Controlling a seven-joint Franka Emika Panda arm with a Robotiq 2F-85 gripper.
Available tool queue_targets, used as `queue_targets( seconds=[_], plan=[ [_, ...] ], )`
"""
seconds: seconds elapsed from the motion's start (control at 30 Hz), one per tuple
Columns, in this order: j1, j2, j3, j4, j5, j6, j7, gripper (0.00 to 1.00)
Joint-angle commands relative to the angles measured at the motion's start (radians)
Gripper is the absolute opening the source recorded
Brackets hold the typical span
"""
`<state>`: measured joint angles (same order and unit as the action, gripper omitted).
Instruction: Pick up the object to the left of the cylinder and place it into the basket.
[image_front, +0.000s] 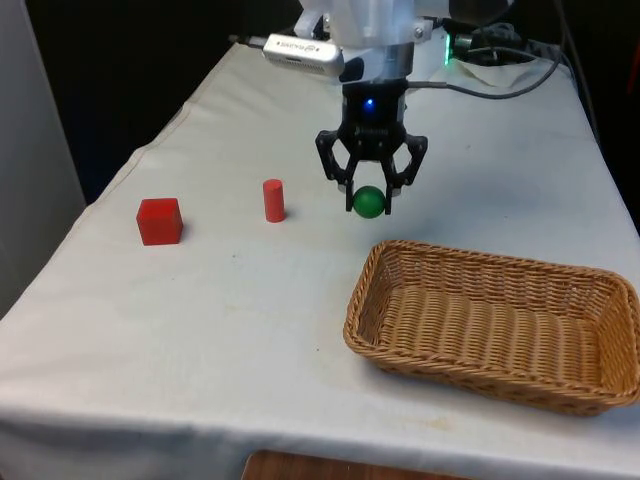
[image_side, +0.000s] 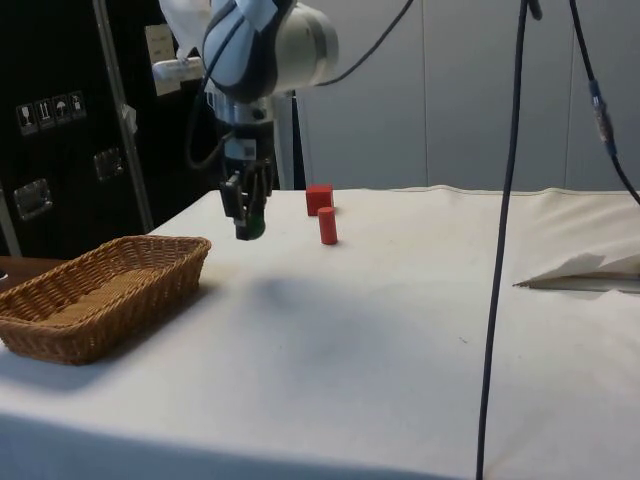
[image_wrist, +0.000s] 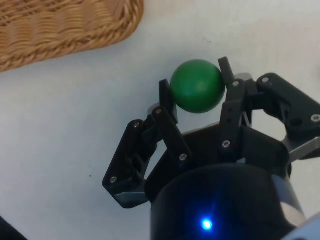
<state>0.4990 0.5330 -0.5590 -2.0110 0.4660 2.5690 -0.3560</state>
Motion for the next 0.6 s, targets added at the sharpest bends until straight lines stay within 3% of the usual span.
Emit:
queue_targets(
  seconds=[0.0,0.23,0.27,0.53,0.57],
  plan=[
    [-0.004,0.006,0.002,0.017,-0.001,-0.015,-0.001,0.0],
    [-0.01,0.035,0.002,0.097,0.003,-0.064,-0.001,0.0],
    [-0.005,0.033,-0.003,0.091,0.001,-0.055,0.0,0.0],
    [-0.022,0.081,0.003,0.201,0.008,-0.122,-0.002,0.0],
    [-0.014,0.074,-0.003,0.184,0.003,-0.108,0.0,0.0]
  ],
)
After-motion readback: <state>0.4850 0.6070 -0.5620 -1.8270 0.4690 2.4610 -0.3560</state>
